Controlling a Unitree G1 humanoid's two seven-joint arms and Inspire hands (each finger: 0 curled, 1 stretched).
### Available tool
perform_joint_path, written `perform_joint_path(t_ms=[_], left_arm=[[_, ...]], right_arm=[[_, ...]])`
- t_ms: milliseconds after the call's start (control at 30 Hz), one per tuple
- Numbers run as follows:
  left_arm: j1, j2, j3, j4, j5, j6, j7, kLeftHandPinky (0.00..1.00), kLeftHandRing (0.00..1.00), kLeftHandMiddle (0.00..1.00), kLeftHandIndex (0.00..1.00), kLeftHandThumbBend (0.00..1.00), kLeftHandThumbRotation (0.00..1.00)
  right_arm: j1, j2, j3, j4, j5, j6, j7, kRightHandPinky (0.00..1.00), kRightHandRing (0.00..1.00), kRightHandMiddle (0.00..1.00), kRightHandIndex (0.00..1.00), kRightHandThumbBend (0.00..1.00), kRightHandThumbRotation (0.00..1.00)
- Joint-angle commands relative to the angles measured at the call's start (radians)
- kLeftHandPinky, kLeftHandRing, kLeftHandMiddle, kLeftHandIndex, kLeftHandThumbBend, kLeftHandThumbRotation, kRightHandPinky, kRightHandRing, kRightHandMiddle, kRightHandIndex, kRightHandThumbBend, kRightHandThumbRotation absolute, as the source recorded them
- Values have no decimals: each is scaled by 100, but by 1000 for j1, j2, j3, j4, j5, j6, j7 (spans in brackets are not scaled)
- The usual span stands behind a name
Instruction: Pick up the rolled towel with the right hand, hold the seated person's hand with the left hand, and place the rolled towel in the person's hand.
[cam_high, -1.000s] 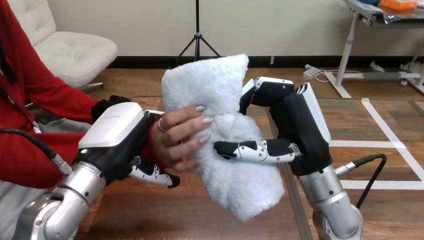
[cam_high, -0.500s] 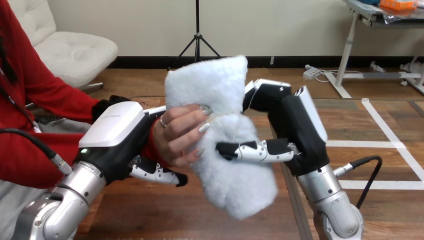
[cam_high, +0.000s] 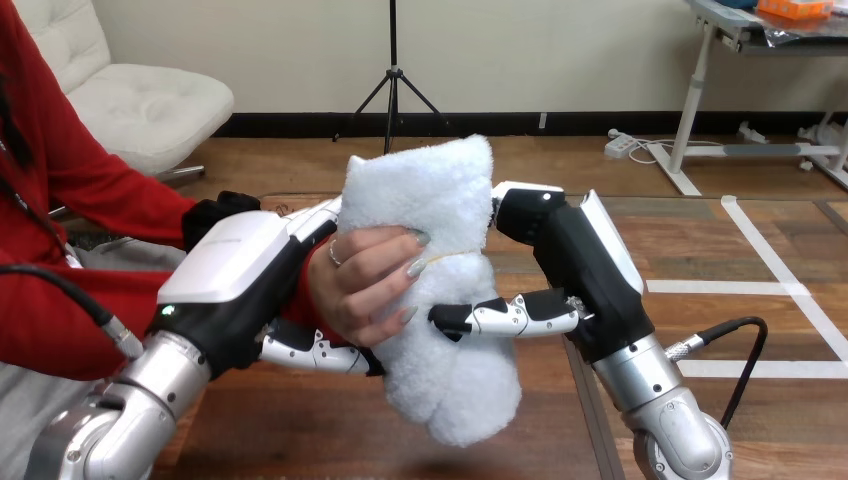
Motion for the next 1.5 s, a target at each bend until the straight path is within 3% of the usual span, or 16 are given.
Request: perform_joint_path(t_ms=[0, 400, 833, 1467], left_arm=[[-9, 8, 0, -19, -9, -48, 18, 100, 100, 100, 100, 100, 57], [18, 2, 15, 7, -11, -95, 66, 100, 100, 100, 100, 100, 68], [49, 0, 17, 17, 13, -118, 114, 100, 100, 100, 100, 100, 75], [91, -29, 5, 55, 39, -165, 206, 100, 100, 100, 100, 100, 77]], right_arm=[[-30, 3, 0, -83, -31, 35, -17, 98, 99, 99, 99, 100, 50], [-1, -8, -5, -134, -71, 111, -37, 100, 100, 100, 100, 100, 61], [27, -12, -12, -163, -48, 160, -21, 100, 100, 100, 100, 100, 62], [79, -21, -16, -220, -8, 242, 19, 100, 100, 100, 100, 100, 60]])
